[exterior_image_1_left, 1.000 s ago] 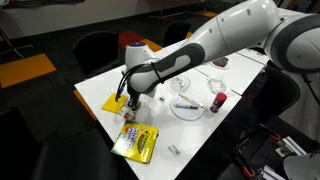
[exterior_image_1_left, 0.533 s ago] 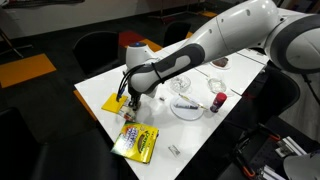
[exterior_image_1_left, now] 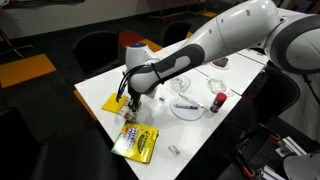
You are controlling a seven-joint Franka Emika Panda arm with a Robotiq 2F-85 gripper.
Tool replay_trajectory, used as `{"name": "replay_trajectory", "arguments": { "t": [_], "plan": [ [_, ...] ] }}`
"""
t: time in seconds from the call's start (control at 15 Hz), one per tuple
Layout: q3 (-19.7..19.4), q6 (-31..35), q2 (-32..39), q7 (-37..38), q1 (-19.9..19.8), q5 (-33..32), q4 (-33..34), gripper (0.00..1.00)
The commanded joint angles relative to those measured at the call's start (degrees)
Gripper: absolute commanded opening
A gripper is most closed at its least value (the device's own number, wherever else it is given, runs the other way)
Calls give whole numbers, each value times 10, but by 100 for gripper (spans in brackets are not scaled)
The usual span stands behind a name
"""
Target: Pick up one pen and put it on the table
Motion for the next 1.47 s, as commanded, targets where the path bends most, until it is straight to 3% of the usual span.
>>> {"name": "replay_trajectory", "arguments": {
  "t": [0.0, 0.2, 0.4, 0.87, 1.4],
  "plan": [
    [-10, -12, -18, 8, 8, -2, -11, 30],
    [-10, -11, -19, 9, 10, -2, -11, 22],
    [-12, -10, -21, 11, 10, -2, -12, 21],
    [-18, -6, -32, 19, 11, -4, -16, 40],
    [-20, -10, -28, 22, 9, -2, -14, 32]
  ]
}}
